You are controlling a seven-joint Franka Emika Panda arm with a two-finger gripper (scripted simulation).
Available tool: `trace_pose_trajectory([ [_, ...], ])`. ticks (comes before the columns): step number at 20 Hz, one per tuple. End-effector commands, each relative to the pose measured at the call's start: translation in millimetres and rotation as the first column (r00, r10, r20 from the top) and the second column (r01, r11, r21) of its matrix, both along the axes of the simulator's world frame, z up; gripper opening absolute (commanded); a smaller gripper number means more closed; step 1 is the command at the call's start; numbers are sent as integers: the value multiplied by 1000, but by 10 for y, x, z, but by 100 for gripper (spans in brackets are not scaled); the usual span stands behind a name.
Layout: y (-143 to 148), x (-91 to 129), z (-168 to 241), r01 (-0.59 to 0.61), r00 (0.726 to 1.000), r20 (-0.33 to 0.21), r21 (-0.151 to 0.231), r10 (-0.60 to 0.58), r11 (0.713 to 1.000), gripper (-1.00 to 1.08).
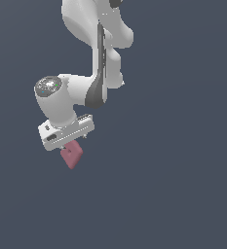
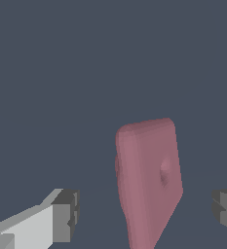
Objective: Pick up the object and move it to a goal position.
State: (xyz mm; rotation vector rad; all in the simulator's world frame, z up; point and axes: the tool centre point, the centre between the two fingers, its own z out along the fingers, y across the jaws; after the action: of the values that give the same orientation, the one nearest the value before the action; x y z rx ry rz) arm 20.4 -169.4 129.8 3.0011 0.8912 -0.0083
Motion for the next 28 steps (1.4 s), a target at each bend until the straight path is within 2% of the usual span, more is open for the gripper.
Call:
trace_pose_trajectory([
  [1,-63,9,-23,-40,999,0,4,40,999,100],
  [9,-190,20,-68,-114,994,2,11,114,993,100],
  [17,-211,19,-91,-123,992,2,12,122,992,100],
  [28,-207,8,-549,-126,992,2,12,126,992,100],
])
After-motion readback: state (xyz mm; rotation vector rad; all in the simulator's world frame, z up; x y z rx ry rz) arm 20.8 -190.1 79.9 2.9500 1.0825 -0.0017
